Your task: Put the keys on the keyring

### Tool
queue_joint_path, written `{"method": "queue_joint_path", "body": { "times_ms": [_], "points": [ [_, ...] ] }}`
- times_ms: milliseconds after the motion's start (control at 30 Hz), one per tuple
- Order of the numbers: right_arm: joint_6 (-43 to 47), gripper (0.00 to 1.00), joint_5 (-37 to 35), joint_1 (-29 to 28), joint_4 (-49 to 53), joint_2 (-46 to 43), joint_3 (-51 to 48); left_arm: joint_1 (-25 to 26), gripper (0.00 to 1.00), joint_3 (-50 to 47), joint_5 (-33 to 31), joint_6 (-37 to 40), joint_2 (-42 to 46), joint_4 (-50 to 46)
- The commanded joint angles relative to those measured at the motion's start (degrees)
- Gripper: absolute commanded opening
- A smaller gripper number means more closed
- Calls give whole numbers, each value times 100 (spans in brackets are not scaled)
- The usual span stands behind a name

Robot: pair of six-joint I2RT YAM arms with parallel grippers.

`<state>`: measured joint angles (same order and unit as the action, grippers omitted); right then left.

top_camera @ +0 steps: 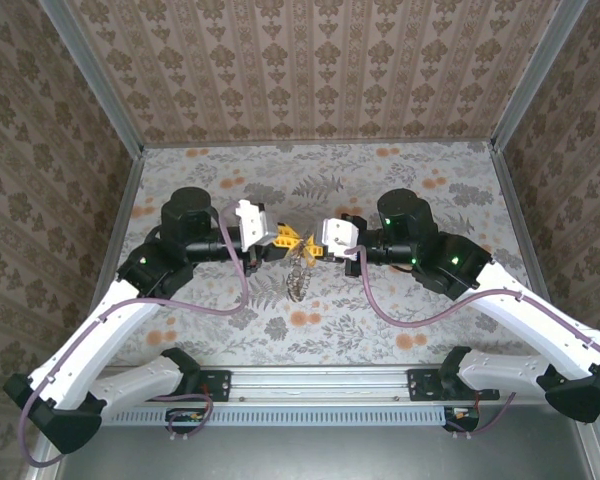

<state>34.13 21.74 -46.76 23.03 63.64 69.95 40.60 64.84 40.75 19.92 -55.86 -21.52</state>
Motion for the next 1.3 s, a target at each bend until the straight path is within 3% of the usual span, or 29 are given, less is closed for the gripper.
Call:
{"method": "queue_joint_path", "body": {
  "times_ms": [0,100,500,533,633,767,1067,1267],
  "points": [
    [-9,0,71,-24,253,-2,81,115,12,224,-614,410,-53,-274],
    [19,0,110,-19,325,61,148,255,19,269,-933,560,-122,-364],
    [40,0,183,-19,369,122,211,575,18,446,-1210,894,-387,-614],
    [57,0,173,-25,381,123,219,591,17,471,-1223,924,-406,-639],
    [62,0,183,-25,378,145,238,620,0,497,-1236,977,-435,-678],
    [51,0,174,-26,387,166,254,606,0,426,-1320,918,-388,-527],
    [-14,0,143,-26,507,210,255,72,0,-61,-269,-98,-38,631],
    [-30,0,38,-23,527,237,265,32,0,-255,-118,-400,-7,1014]
  ]
}}
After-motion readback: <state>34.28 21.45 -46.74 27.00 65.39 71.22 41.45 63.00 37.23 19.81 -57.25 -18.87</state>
